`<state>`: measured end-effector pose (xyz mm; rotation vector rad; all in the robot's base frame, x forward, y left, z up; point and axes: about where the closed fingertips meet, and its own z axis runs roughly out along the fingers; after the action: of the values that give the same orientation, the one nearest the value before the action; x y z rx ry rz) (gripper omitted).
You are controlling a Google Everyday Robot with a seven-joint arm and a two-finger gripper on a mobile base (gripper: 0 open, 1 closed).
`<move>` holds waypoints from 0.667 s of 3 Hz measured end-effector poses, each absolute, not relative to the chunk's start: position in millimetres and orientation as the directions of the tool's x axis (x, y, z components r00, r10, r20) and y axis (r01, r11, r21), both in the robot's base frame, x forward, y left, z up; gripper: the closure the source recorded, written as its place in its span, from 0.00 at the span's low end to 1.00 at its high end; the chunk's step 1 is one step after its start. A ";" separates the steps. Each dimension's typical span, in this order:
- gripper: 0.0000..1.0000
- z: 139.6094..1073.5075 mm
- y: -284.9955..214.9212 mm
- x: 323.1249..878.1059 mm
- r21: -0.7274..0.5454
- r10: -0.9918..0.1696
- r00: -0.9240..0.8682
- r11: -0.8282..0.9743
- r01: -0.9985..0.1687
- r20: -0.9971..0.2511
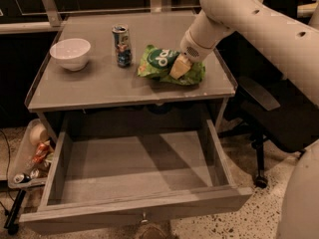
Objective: Pick green rice chip bag from top drawer and place on counter
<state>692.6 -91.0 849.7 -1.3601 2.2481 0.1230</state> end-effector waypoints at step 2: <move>0.35 849.6 -90.9 692.6 -0.178 -0.804 -0.372 0.495 -0.850 -0.463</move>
Offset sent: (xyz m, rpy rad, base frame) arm 0.0000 0.0000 0.0000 0.0000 0.0000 0.0000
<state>692.6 -90.9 849.6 -1.3602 2.2481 0.1231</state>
